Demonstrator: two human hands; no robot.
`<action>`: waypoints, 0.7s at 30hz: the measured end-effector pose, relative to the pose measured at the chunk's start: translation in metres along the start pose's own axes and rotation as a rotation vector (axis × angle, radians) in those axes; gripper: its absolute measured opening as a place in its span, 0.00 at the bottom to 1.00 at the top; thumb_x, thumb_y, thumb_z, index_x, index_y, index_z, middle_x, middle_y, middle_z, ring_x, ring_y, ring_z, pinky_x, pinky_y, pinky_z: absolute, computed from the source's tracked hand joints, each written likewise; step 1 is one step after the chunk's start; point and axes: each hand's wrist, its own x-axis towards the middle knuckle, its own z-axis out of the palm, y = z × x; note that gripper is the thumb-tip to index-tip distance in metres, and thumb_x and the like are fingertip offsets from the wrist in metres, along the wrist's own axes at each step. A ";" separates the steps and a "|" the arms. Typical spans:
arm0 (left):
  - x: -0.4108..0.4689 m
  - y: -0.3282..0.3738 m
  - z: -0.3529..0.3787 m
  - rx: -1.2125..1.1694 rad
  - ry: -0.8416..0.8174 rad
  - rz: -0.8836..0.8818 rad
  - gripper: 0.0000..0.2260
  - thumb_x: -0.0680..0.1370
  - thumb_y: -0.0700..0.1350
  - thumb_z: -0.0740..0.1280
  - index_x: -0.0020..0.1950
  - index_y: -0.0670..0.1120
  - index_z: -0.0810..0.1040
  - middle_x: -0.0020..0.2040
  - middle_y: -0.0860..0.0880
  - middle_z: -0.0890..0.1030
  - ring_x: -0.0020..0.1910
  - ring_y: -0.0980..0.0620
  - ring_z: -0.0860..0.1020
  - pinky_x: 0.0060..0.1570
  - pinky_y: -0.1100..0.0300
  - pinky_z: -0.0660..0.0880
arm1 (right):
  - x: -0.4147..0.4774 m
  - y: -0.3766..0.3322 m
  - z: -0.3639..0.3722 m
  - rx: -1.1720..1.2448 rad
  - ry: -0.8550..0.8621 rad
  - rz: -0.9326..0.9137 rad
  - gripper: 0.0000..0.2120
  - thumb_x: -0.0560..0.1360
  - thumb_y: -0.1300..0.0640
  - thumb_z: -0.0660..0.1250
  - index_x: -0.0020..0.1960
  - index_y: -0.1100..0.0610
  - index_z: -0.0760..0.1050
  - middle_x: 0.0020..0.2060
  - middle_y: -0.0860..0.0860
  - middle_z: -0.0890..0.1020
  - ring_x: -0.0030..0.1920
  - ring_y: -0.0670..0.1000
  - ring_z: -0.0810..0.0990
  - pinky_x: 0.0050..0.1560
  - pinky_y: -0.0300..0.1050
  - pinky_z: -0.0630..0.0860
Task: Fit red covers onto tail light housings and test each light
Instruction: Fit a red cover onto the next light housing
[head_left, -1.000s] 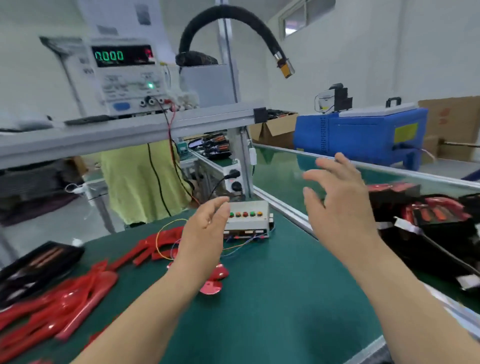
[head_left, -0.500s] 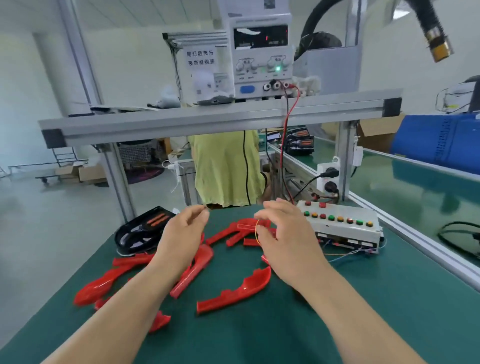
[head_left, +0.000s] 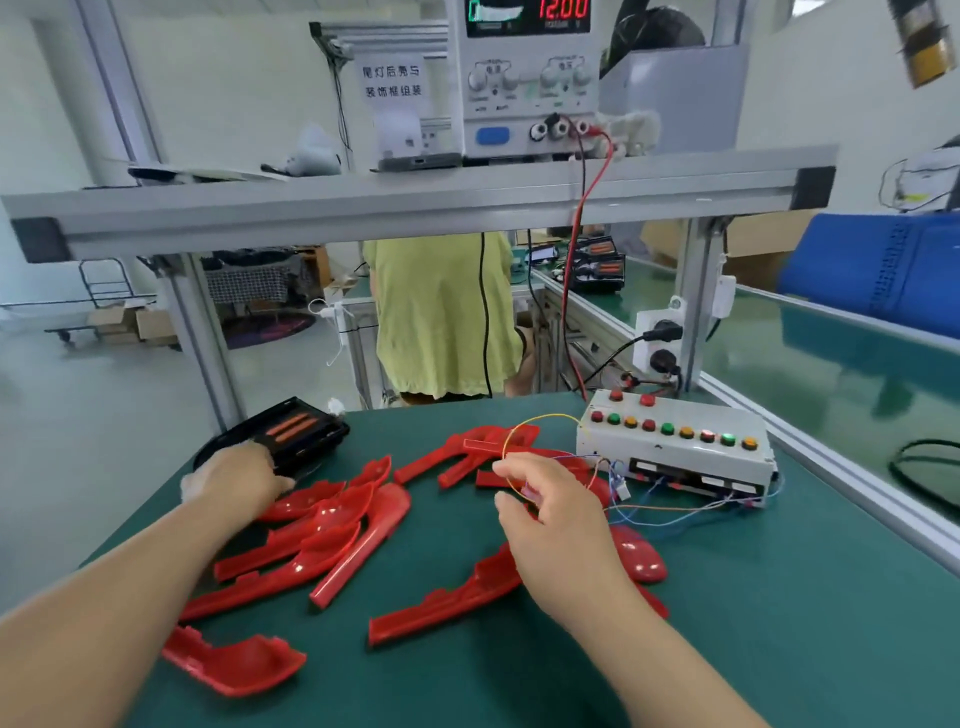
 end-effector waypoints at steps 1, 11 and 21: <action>0.004 -0.001 -0.001 0.021 -0.008 0.023 0.11 0.74 0.56 0.72 0.46 0.49 0.79 0.46 0.48 0.80 0.50 0.46 0.79 0.55 0.49 0.77 | 0.001 0.001 0.000 0.016 0.009 0.007 0.13 0.78 0.60 0.65 0.60 0.48 0.78 0.52 0.30 0.73 0.62 0.40 0.72 0.69 0.39 0.67; 0.005 -0.001 -0.003 0.183 -0.032 0.230 0.05 0.70 0.43 0.70 0.40 0.50 0.75 0.38 0.51 0.78 0.37 0.51 0.77 0.35 0.59 0.74 | 0.000 0.001 0.004 0.013 -0.004 -0.020 0.11 0.78 0.59 0.65 0.58 0.49 0.79 0.52 0.30 0.71 0.59 0.34 0.69 0.62 0.28 0.63; 0.003 -0.008 0.000 0.054 0.201 0.266 0.07 0.74 0.43 0.68 0.51 0.48 0.81 0.48 0.46 0.80 0.43 0.45 0.79 0.42 0.54 0.77 | -0.001 0.001 0.006 0.013 -0.027 -0.019 0.11 0.78 0.58 0.64 0.57 0.49 0.80 0.54 0.34 0.73 0.61 0.36 0.70 0.65 0.35 0.66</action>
